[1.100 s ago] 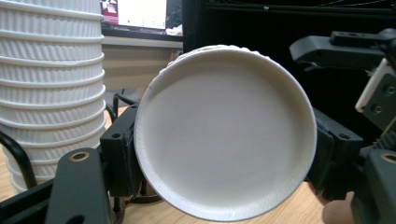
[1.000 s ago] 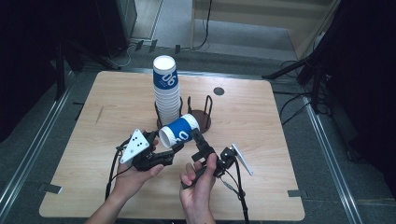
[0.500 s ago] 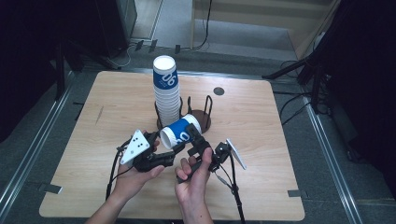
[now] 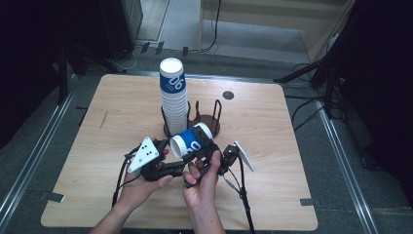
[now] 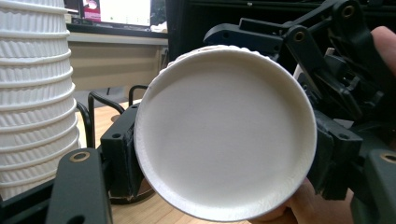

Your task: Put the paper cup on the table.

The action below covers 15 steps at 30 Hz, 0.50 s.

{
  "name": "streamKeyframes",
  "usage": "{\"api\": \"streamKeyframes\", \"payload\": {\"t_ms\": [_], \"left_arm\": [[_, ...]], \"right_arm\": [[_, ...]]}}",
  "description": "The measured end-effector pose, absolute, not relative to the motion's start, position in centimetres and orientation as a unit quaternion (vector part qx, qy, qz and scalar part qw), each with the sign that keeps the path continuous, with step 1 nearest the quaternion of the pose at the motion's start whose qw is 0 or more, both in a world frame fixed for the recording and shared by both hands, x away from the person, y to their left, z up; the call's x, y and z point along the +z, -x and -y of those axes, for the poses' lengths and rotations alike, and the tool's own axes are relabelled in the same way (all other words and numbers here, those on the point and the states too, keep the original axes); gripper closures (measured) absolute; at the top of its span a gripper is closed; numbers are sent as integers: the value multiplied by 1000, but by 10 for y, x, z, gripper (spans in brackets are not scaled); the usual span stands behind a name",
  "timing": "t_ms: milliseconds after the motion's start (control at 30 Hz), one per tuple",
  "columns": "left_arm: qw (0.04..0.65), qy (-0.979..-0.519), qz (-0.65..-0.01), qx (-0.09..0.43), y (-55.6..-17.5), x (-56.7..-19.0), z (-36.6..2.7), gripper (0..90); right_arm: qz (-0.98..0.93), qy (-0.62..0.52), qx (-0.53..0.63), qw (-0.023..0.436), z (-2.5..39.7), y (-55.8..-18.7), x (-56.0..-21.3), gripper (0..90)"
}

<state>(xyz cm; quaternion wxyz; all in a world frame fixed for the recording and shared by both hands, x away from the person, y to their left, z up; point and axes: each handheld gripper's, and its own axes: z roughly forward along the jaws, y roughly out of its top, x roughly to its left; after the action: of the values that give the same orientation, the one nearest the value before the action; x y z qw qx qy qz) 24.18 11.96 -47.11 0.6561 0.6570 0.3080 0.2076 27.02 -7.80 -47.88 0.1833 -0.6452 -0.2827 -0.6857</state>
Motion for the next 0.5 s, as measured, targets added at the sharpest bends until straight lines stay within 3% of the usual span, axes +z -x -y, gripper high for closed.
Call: {"api": "streamKeyframes", "payload": {"t_ms": [500], "left_arm": [[655, -662, -294, 215, -241, -471, -121, 263]], "right_arm": [[268, 637, -694, 201, 82, -270, -483, 124]]}}
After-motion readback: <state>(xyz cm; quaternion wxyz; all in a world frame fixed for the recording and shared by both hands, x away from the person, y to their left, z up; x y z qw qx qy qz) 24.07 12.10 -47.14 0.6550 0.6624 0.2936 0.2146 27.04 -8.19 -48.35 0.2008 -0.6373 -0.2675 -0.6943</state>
